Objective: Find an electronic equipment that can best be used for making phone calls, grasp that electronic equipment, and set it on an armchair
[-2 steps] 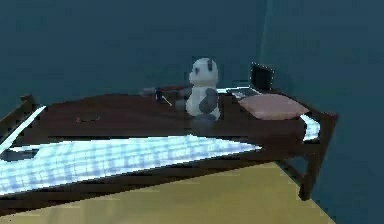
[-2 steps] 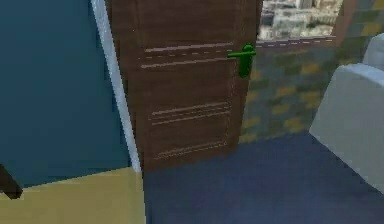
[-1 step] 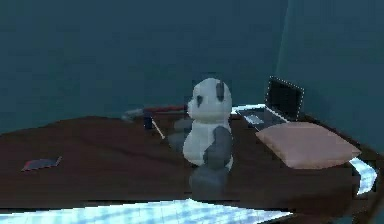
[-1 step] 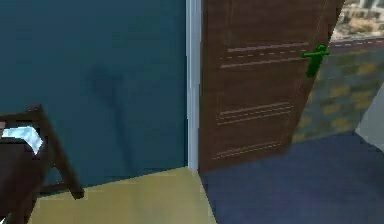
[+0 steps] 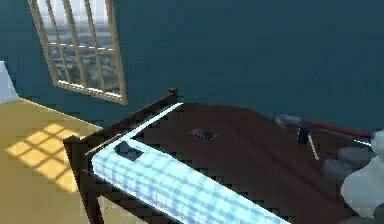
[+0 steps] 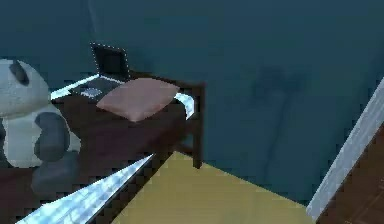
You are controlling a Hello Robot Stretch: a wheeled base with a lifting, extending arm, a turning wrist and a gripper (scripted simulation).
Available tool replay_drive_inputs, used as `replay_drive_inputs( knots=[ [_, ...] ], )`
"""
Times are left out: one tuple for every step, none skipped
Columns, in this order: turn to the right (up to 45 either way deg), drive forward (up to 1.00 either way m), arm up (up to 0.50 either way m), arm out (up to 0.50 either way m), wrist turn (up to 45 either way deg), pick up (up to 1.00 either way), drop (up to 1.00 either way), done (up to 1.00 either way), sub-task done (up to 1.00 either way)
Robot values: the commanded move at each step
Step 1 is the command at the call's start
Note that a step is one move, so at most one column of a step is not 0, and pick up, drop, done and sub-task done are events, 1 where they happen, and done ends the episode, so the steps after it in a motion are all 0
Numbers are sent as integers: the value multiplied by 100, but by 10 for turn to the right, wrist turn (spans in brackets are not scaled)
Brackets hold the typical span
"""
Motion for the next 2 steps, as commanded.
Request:
replay_drive_inputs(
  knots=[
    [-450,0,0,0,0,0,0,0,0],
    [-360,0,0,0,0,0,0,0,0]
  ],
)
